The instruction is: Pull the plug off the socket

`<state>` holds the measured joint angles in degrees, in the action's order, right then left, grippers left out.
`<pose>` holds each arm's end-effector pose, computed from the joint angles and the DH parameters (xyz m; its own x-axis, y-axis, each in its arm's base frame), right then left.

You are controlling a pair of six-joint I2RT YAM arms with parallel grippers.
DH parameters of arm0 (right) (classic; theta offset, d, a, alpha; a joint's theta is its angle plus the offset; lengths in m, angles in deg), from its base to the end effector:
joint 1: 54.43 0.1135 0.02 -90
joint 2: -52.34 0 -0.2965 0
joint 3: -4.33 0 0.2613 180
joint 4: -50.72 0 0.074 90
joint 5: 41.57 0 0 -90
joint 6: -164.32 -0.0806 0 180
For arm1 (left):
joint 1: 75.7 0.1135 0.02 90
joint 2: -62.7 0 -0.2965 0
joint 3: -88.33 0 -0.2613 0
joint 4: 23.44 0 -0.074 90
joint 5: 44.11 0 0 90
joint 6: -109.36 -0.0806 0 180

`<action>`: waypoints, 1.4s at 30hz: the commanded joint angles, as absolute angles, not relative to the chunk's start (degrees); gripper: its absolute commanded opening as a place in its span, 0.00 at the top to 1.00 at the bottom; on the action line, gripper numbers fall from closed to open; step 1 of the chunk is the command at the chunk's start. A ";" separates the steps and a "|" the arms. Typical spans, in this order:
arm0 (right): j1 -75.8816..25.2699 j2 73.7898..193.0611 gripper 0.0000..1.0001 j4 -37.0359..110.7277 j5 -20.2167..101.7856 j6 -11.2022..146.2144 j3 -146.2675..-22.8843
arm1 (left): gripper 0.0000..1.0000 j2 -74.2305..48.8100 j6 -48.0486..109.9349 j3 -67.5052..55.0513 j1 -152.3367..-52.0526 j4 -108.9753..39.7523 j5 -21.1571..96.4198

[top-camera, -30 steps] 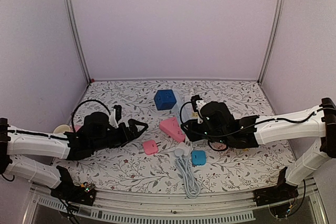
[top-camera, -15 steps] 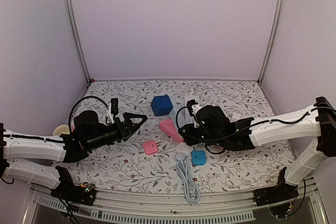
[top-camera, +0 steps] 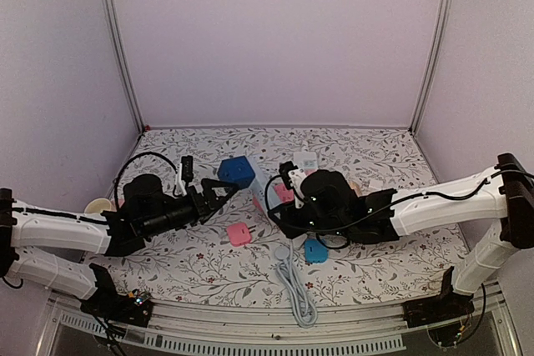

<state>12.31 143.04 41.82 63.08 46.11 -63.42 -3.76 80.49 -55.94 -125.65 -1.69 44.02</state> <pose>0.1741 0.3533 0.2279 -0.5637 -0.1533 -0.8116 -0.6100 0.7398 0.2839 0.1774 -0.2151 0.2277 -0.7366 -0.4839 -0.4724 0.2915 0.4032 -0.8674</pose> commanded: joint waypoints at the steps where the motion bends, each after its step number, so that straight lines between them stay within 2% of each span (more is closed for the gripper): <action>1: 13.97 144.03 0.98 46.50 61.99 47.07 -65.93 | 0.03 -1.91 79.32 -53.79 -126.04 -3.67 47.39; 9: 15.41 144.63 0.98 47.54 61.49 48.50 -66.75 | 0.07 -0.45 80.28 -53.43 -125.54 -7.80 51.78; 18: 16.02 144.63 0.98 48.78 60.31 49.67 -66.70 | 0.16 -1.10 80.82 -53.61 -124.92 -7.43 51.56; 20: 15.97 144.63 0.98 48.78 60.21 49.83 -66.63 | 0.22 -1.24 80.86 -53.57 -124.84 -7.13 51.37; 27: 15.97 144.36 0.98 48.42 62.43 49.44 -66.33 | 0.63 -1.88 80.62 -53.15 -124.75 -6.55 50.10; 31: 15.97 144.46 0.98 47.46 65.74 48.54 -66.31 | 0.79 -2.08 80.62 -53.09 -124.77 -6.56 49.65; 36: 14.36 144.50 0.97 44.60 69.23 45.58 -65.82 | 0.90 -1.72 80.50 -53.00 -124.76 -6.71 49.23; 42: 10.26 142.88 0.98 43.48 70.42 41.24 -62.06 | 0.94 -0.96 80.24 -52.87 -124.74 -7.92 49.93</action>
